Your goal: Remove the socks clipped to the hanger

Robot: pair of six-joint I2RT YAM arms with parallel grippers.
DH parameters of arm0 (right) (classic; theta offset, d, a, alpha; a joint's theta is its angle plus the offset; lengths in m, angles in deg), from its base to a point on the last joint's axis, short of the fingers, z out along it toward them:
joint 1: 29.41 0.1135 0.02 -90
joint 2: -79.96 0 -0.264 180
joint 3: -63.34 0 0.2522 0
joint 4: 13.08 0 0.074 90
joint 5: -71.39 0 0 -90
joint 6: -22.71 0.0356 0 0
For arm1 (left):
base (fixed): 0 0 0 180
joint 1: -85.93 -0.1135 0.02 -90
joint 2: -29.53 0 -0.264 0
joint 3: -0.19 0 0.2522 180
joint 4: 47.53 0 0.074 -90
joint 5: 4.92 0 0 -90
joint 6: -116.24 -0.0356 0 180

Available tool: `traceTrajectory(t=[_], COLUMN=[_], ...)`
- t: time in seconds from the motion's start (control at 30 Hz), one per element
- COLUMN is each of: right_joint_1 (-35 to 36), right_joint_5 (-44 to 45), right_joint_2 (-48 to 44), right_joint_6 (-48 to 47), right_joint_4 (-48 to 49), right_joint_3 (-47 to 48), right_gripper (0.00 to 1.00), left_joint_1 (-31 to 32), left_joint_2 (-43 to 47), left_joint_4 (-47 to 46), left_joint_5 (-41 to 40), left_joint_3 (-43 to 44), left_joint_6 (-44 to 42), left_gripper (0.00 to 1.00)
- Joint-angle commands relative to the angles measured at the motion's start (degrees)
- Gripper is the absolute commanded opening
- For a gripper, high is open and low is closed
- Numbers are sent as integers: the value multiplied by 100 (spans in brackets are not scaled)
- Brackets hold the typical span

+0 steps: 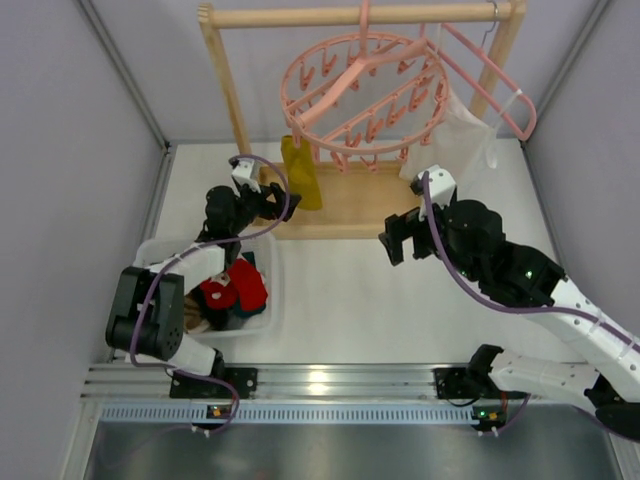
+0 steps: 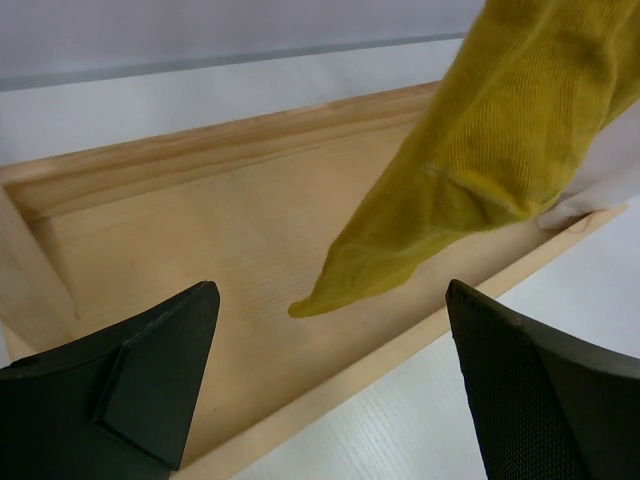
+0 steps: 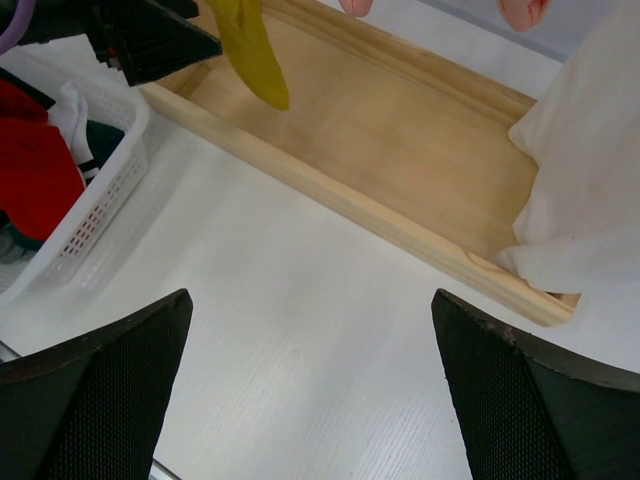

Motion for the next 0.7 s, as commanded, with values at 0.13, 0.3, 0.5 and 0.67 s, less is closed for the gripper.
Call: traceTrajectory(t=[0.13, 0.3, 0.5, 0.67], right_joint_1=[-29, -29, -29, -29], right_joint_5=[-340, -657, -693, -631], right_joint_2=[-153, -206, -92, -91], right_joint_6=[-265, -301, -344, -336], right_joint_4=[232, 408, 426, 478], right_joint_3=[9, -52, -53, -61], right_gripper=[100, 99, 100, 99], left_joint_1=[-65, -65, -65, -65], left_joint_2=[-757, -1196, -1320, -776], left_joint_4=[-1310, -1319, -1319, -1320], left_joint_5=[1753, 1841, 1447, -3], left_joint_3=[965, 1439, 1476, 1107], left_joint_6=[132, 123, 333, 544], left_gripper=[98, 98, 22, 0])
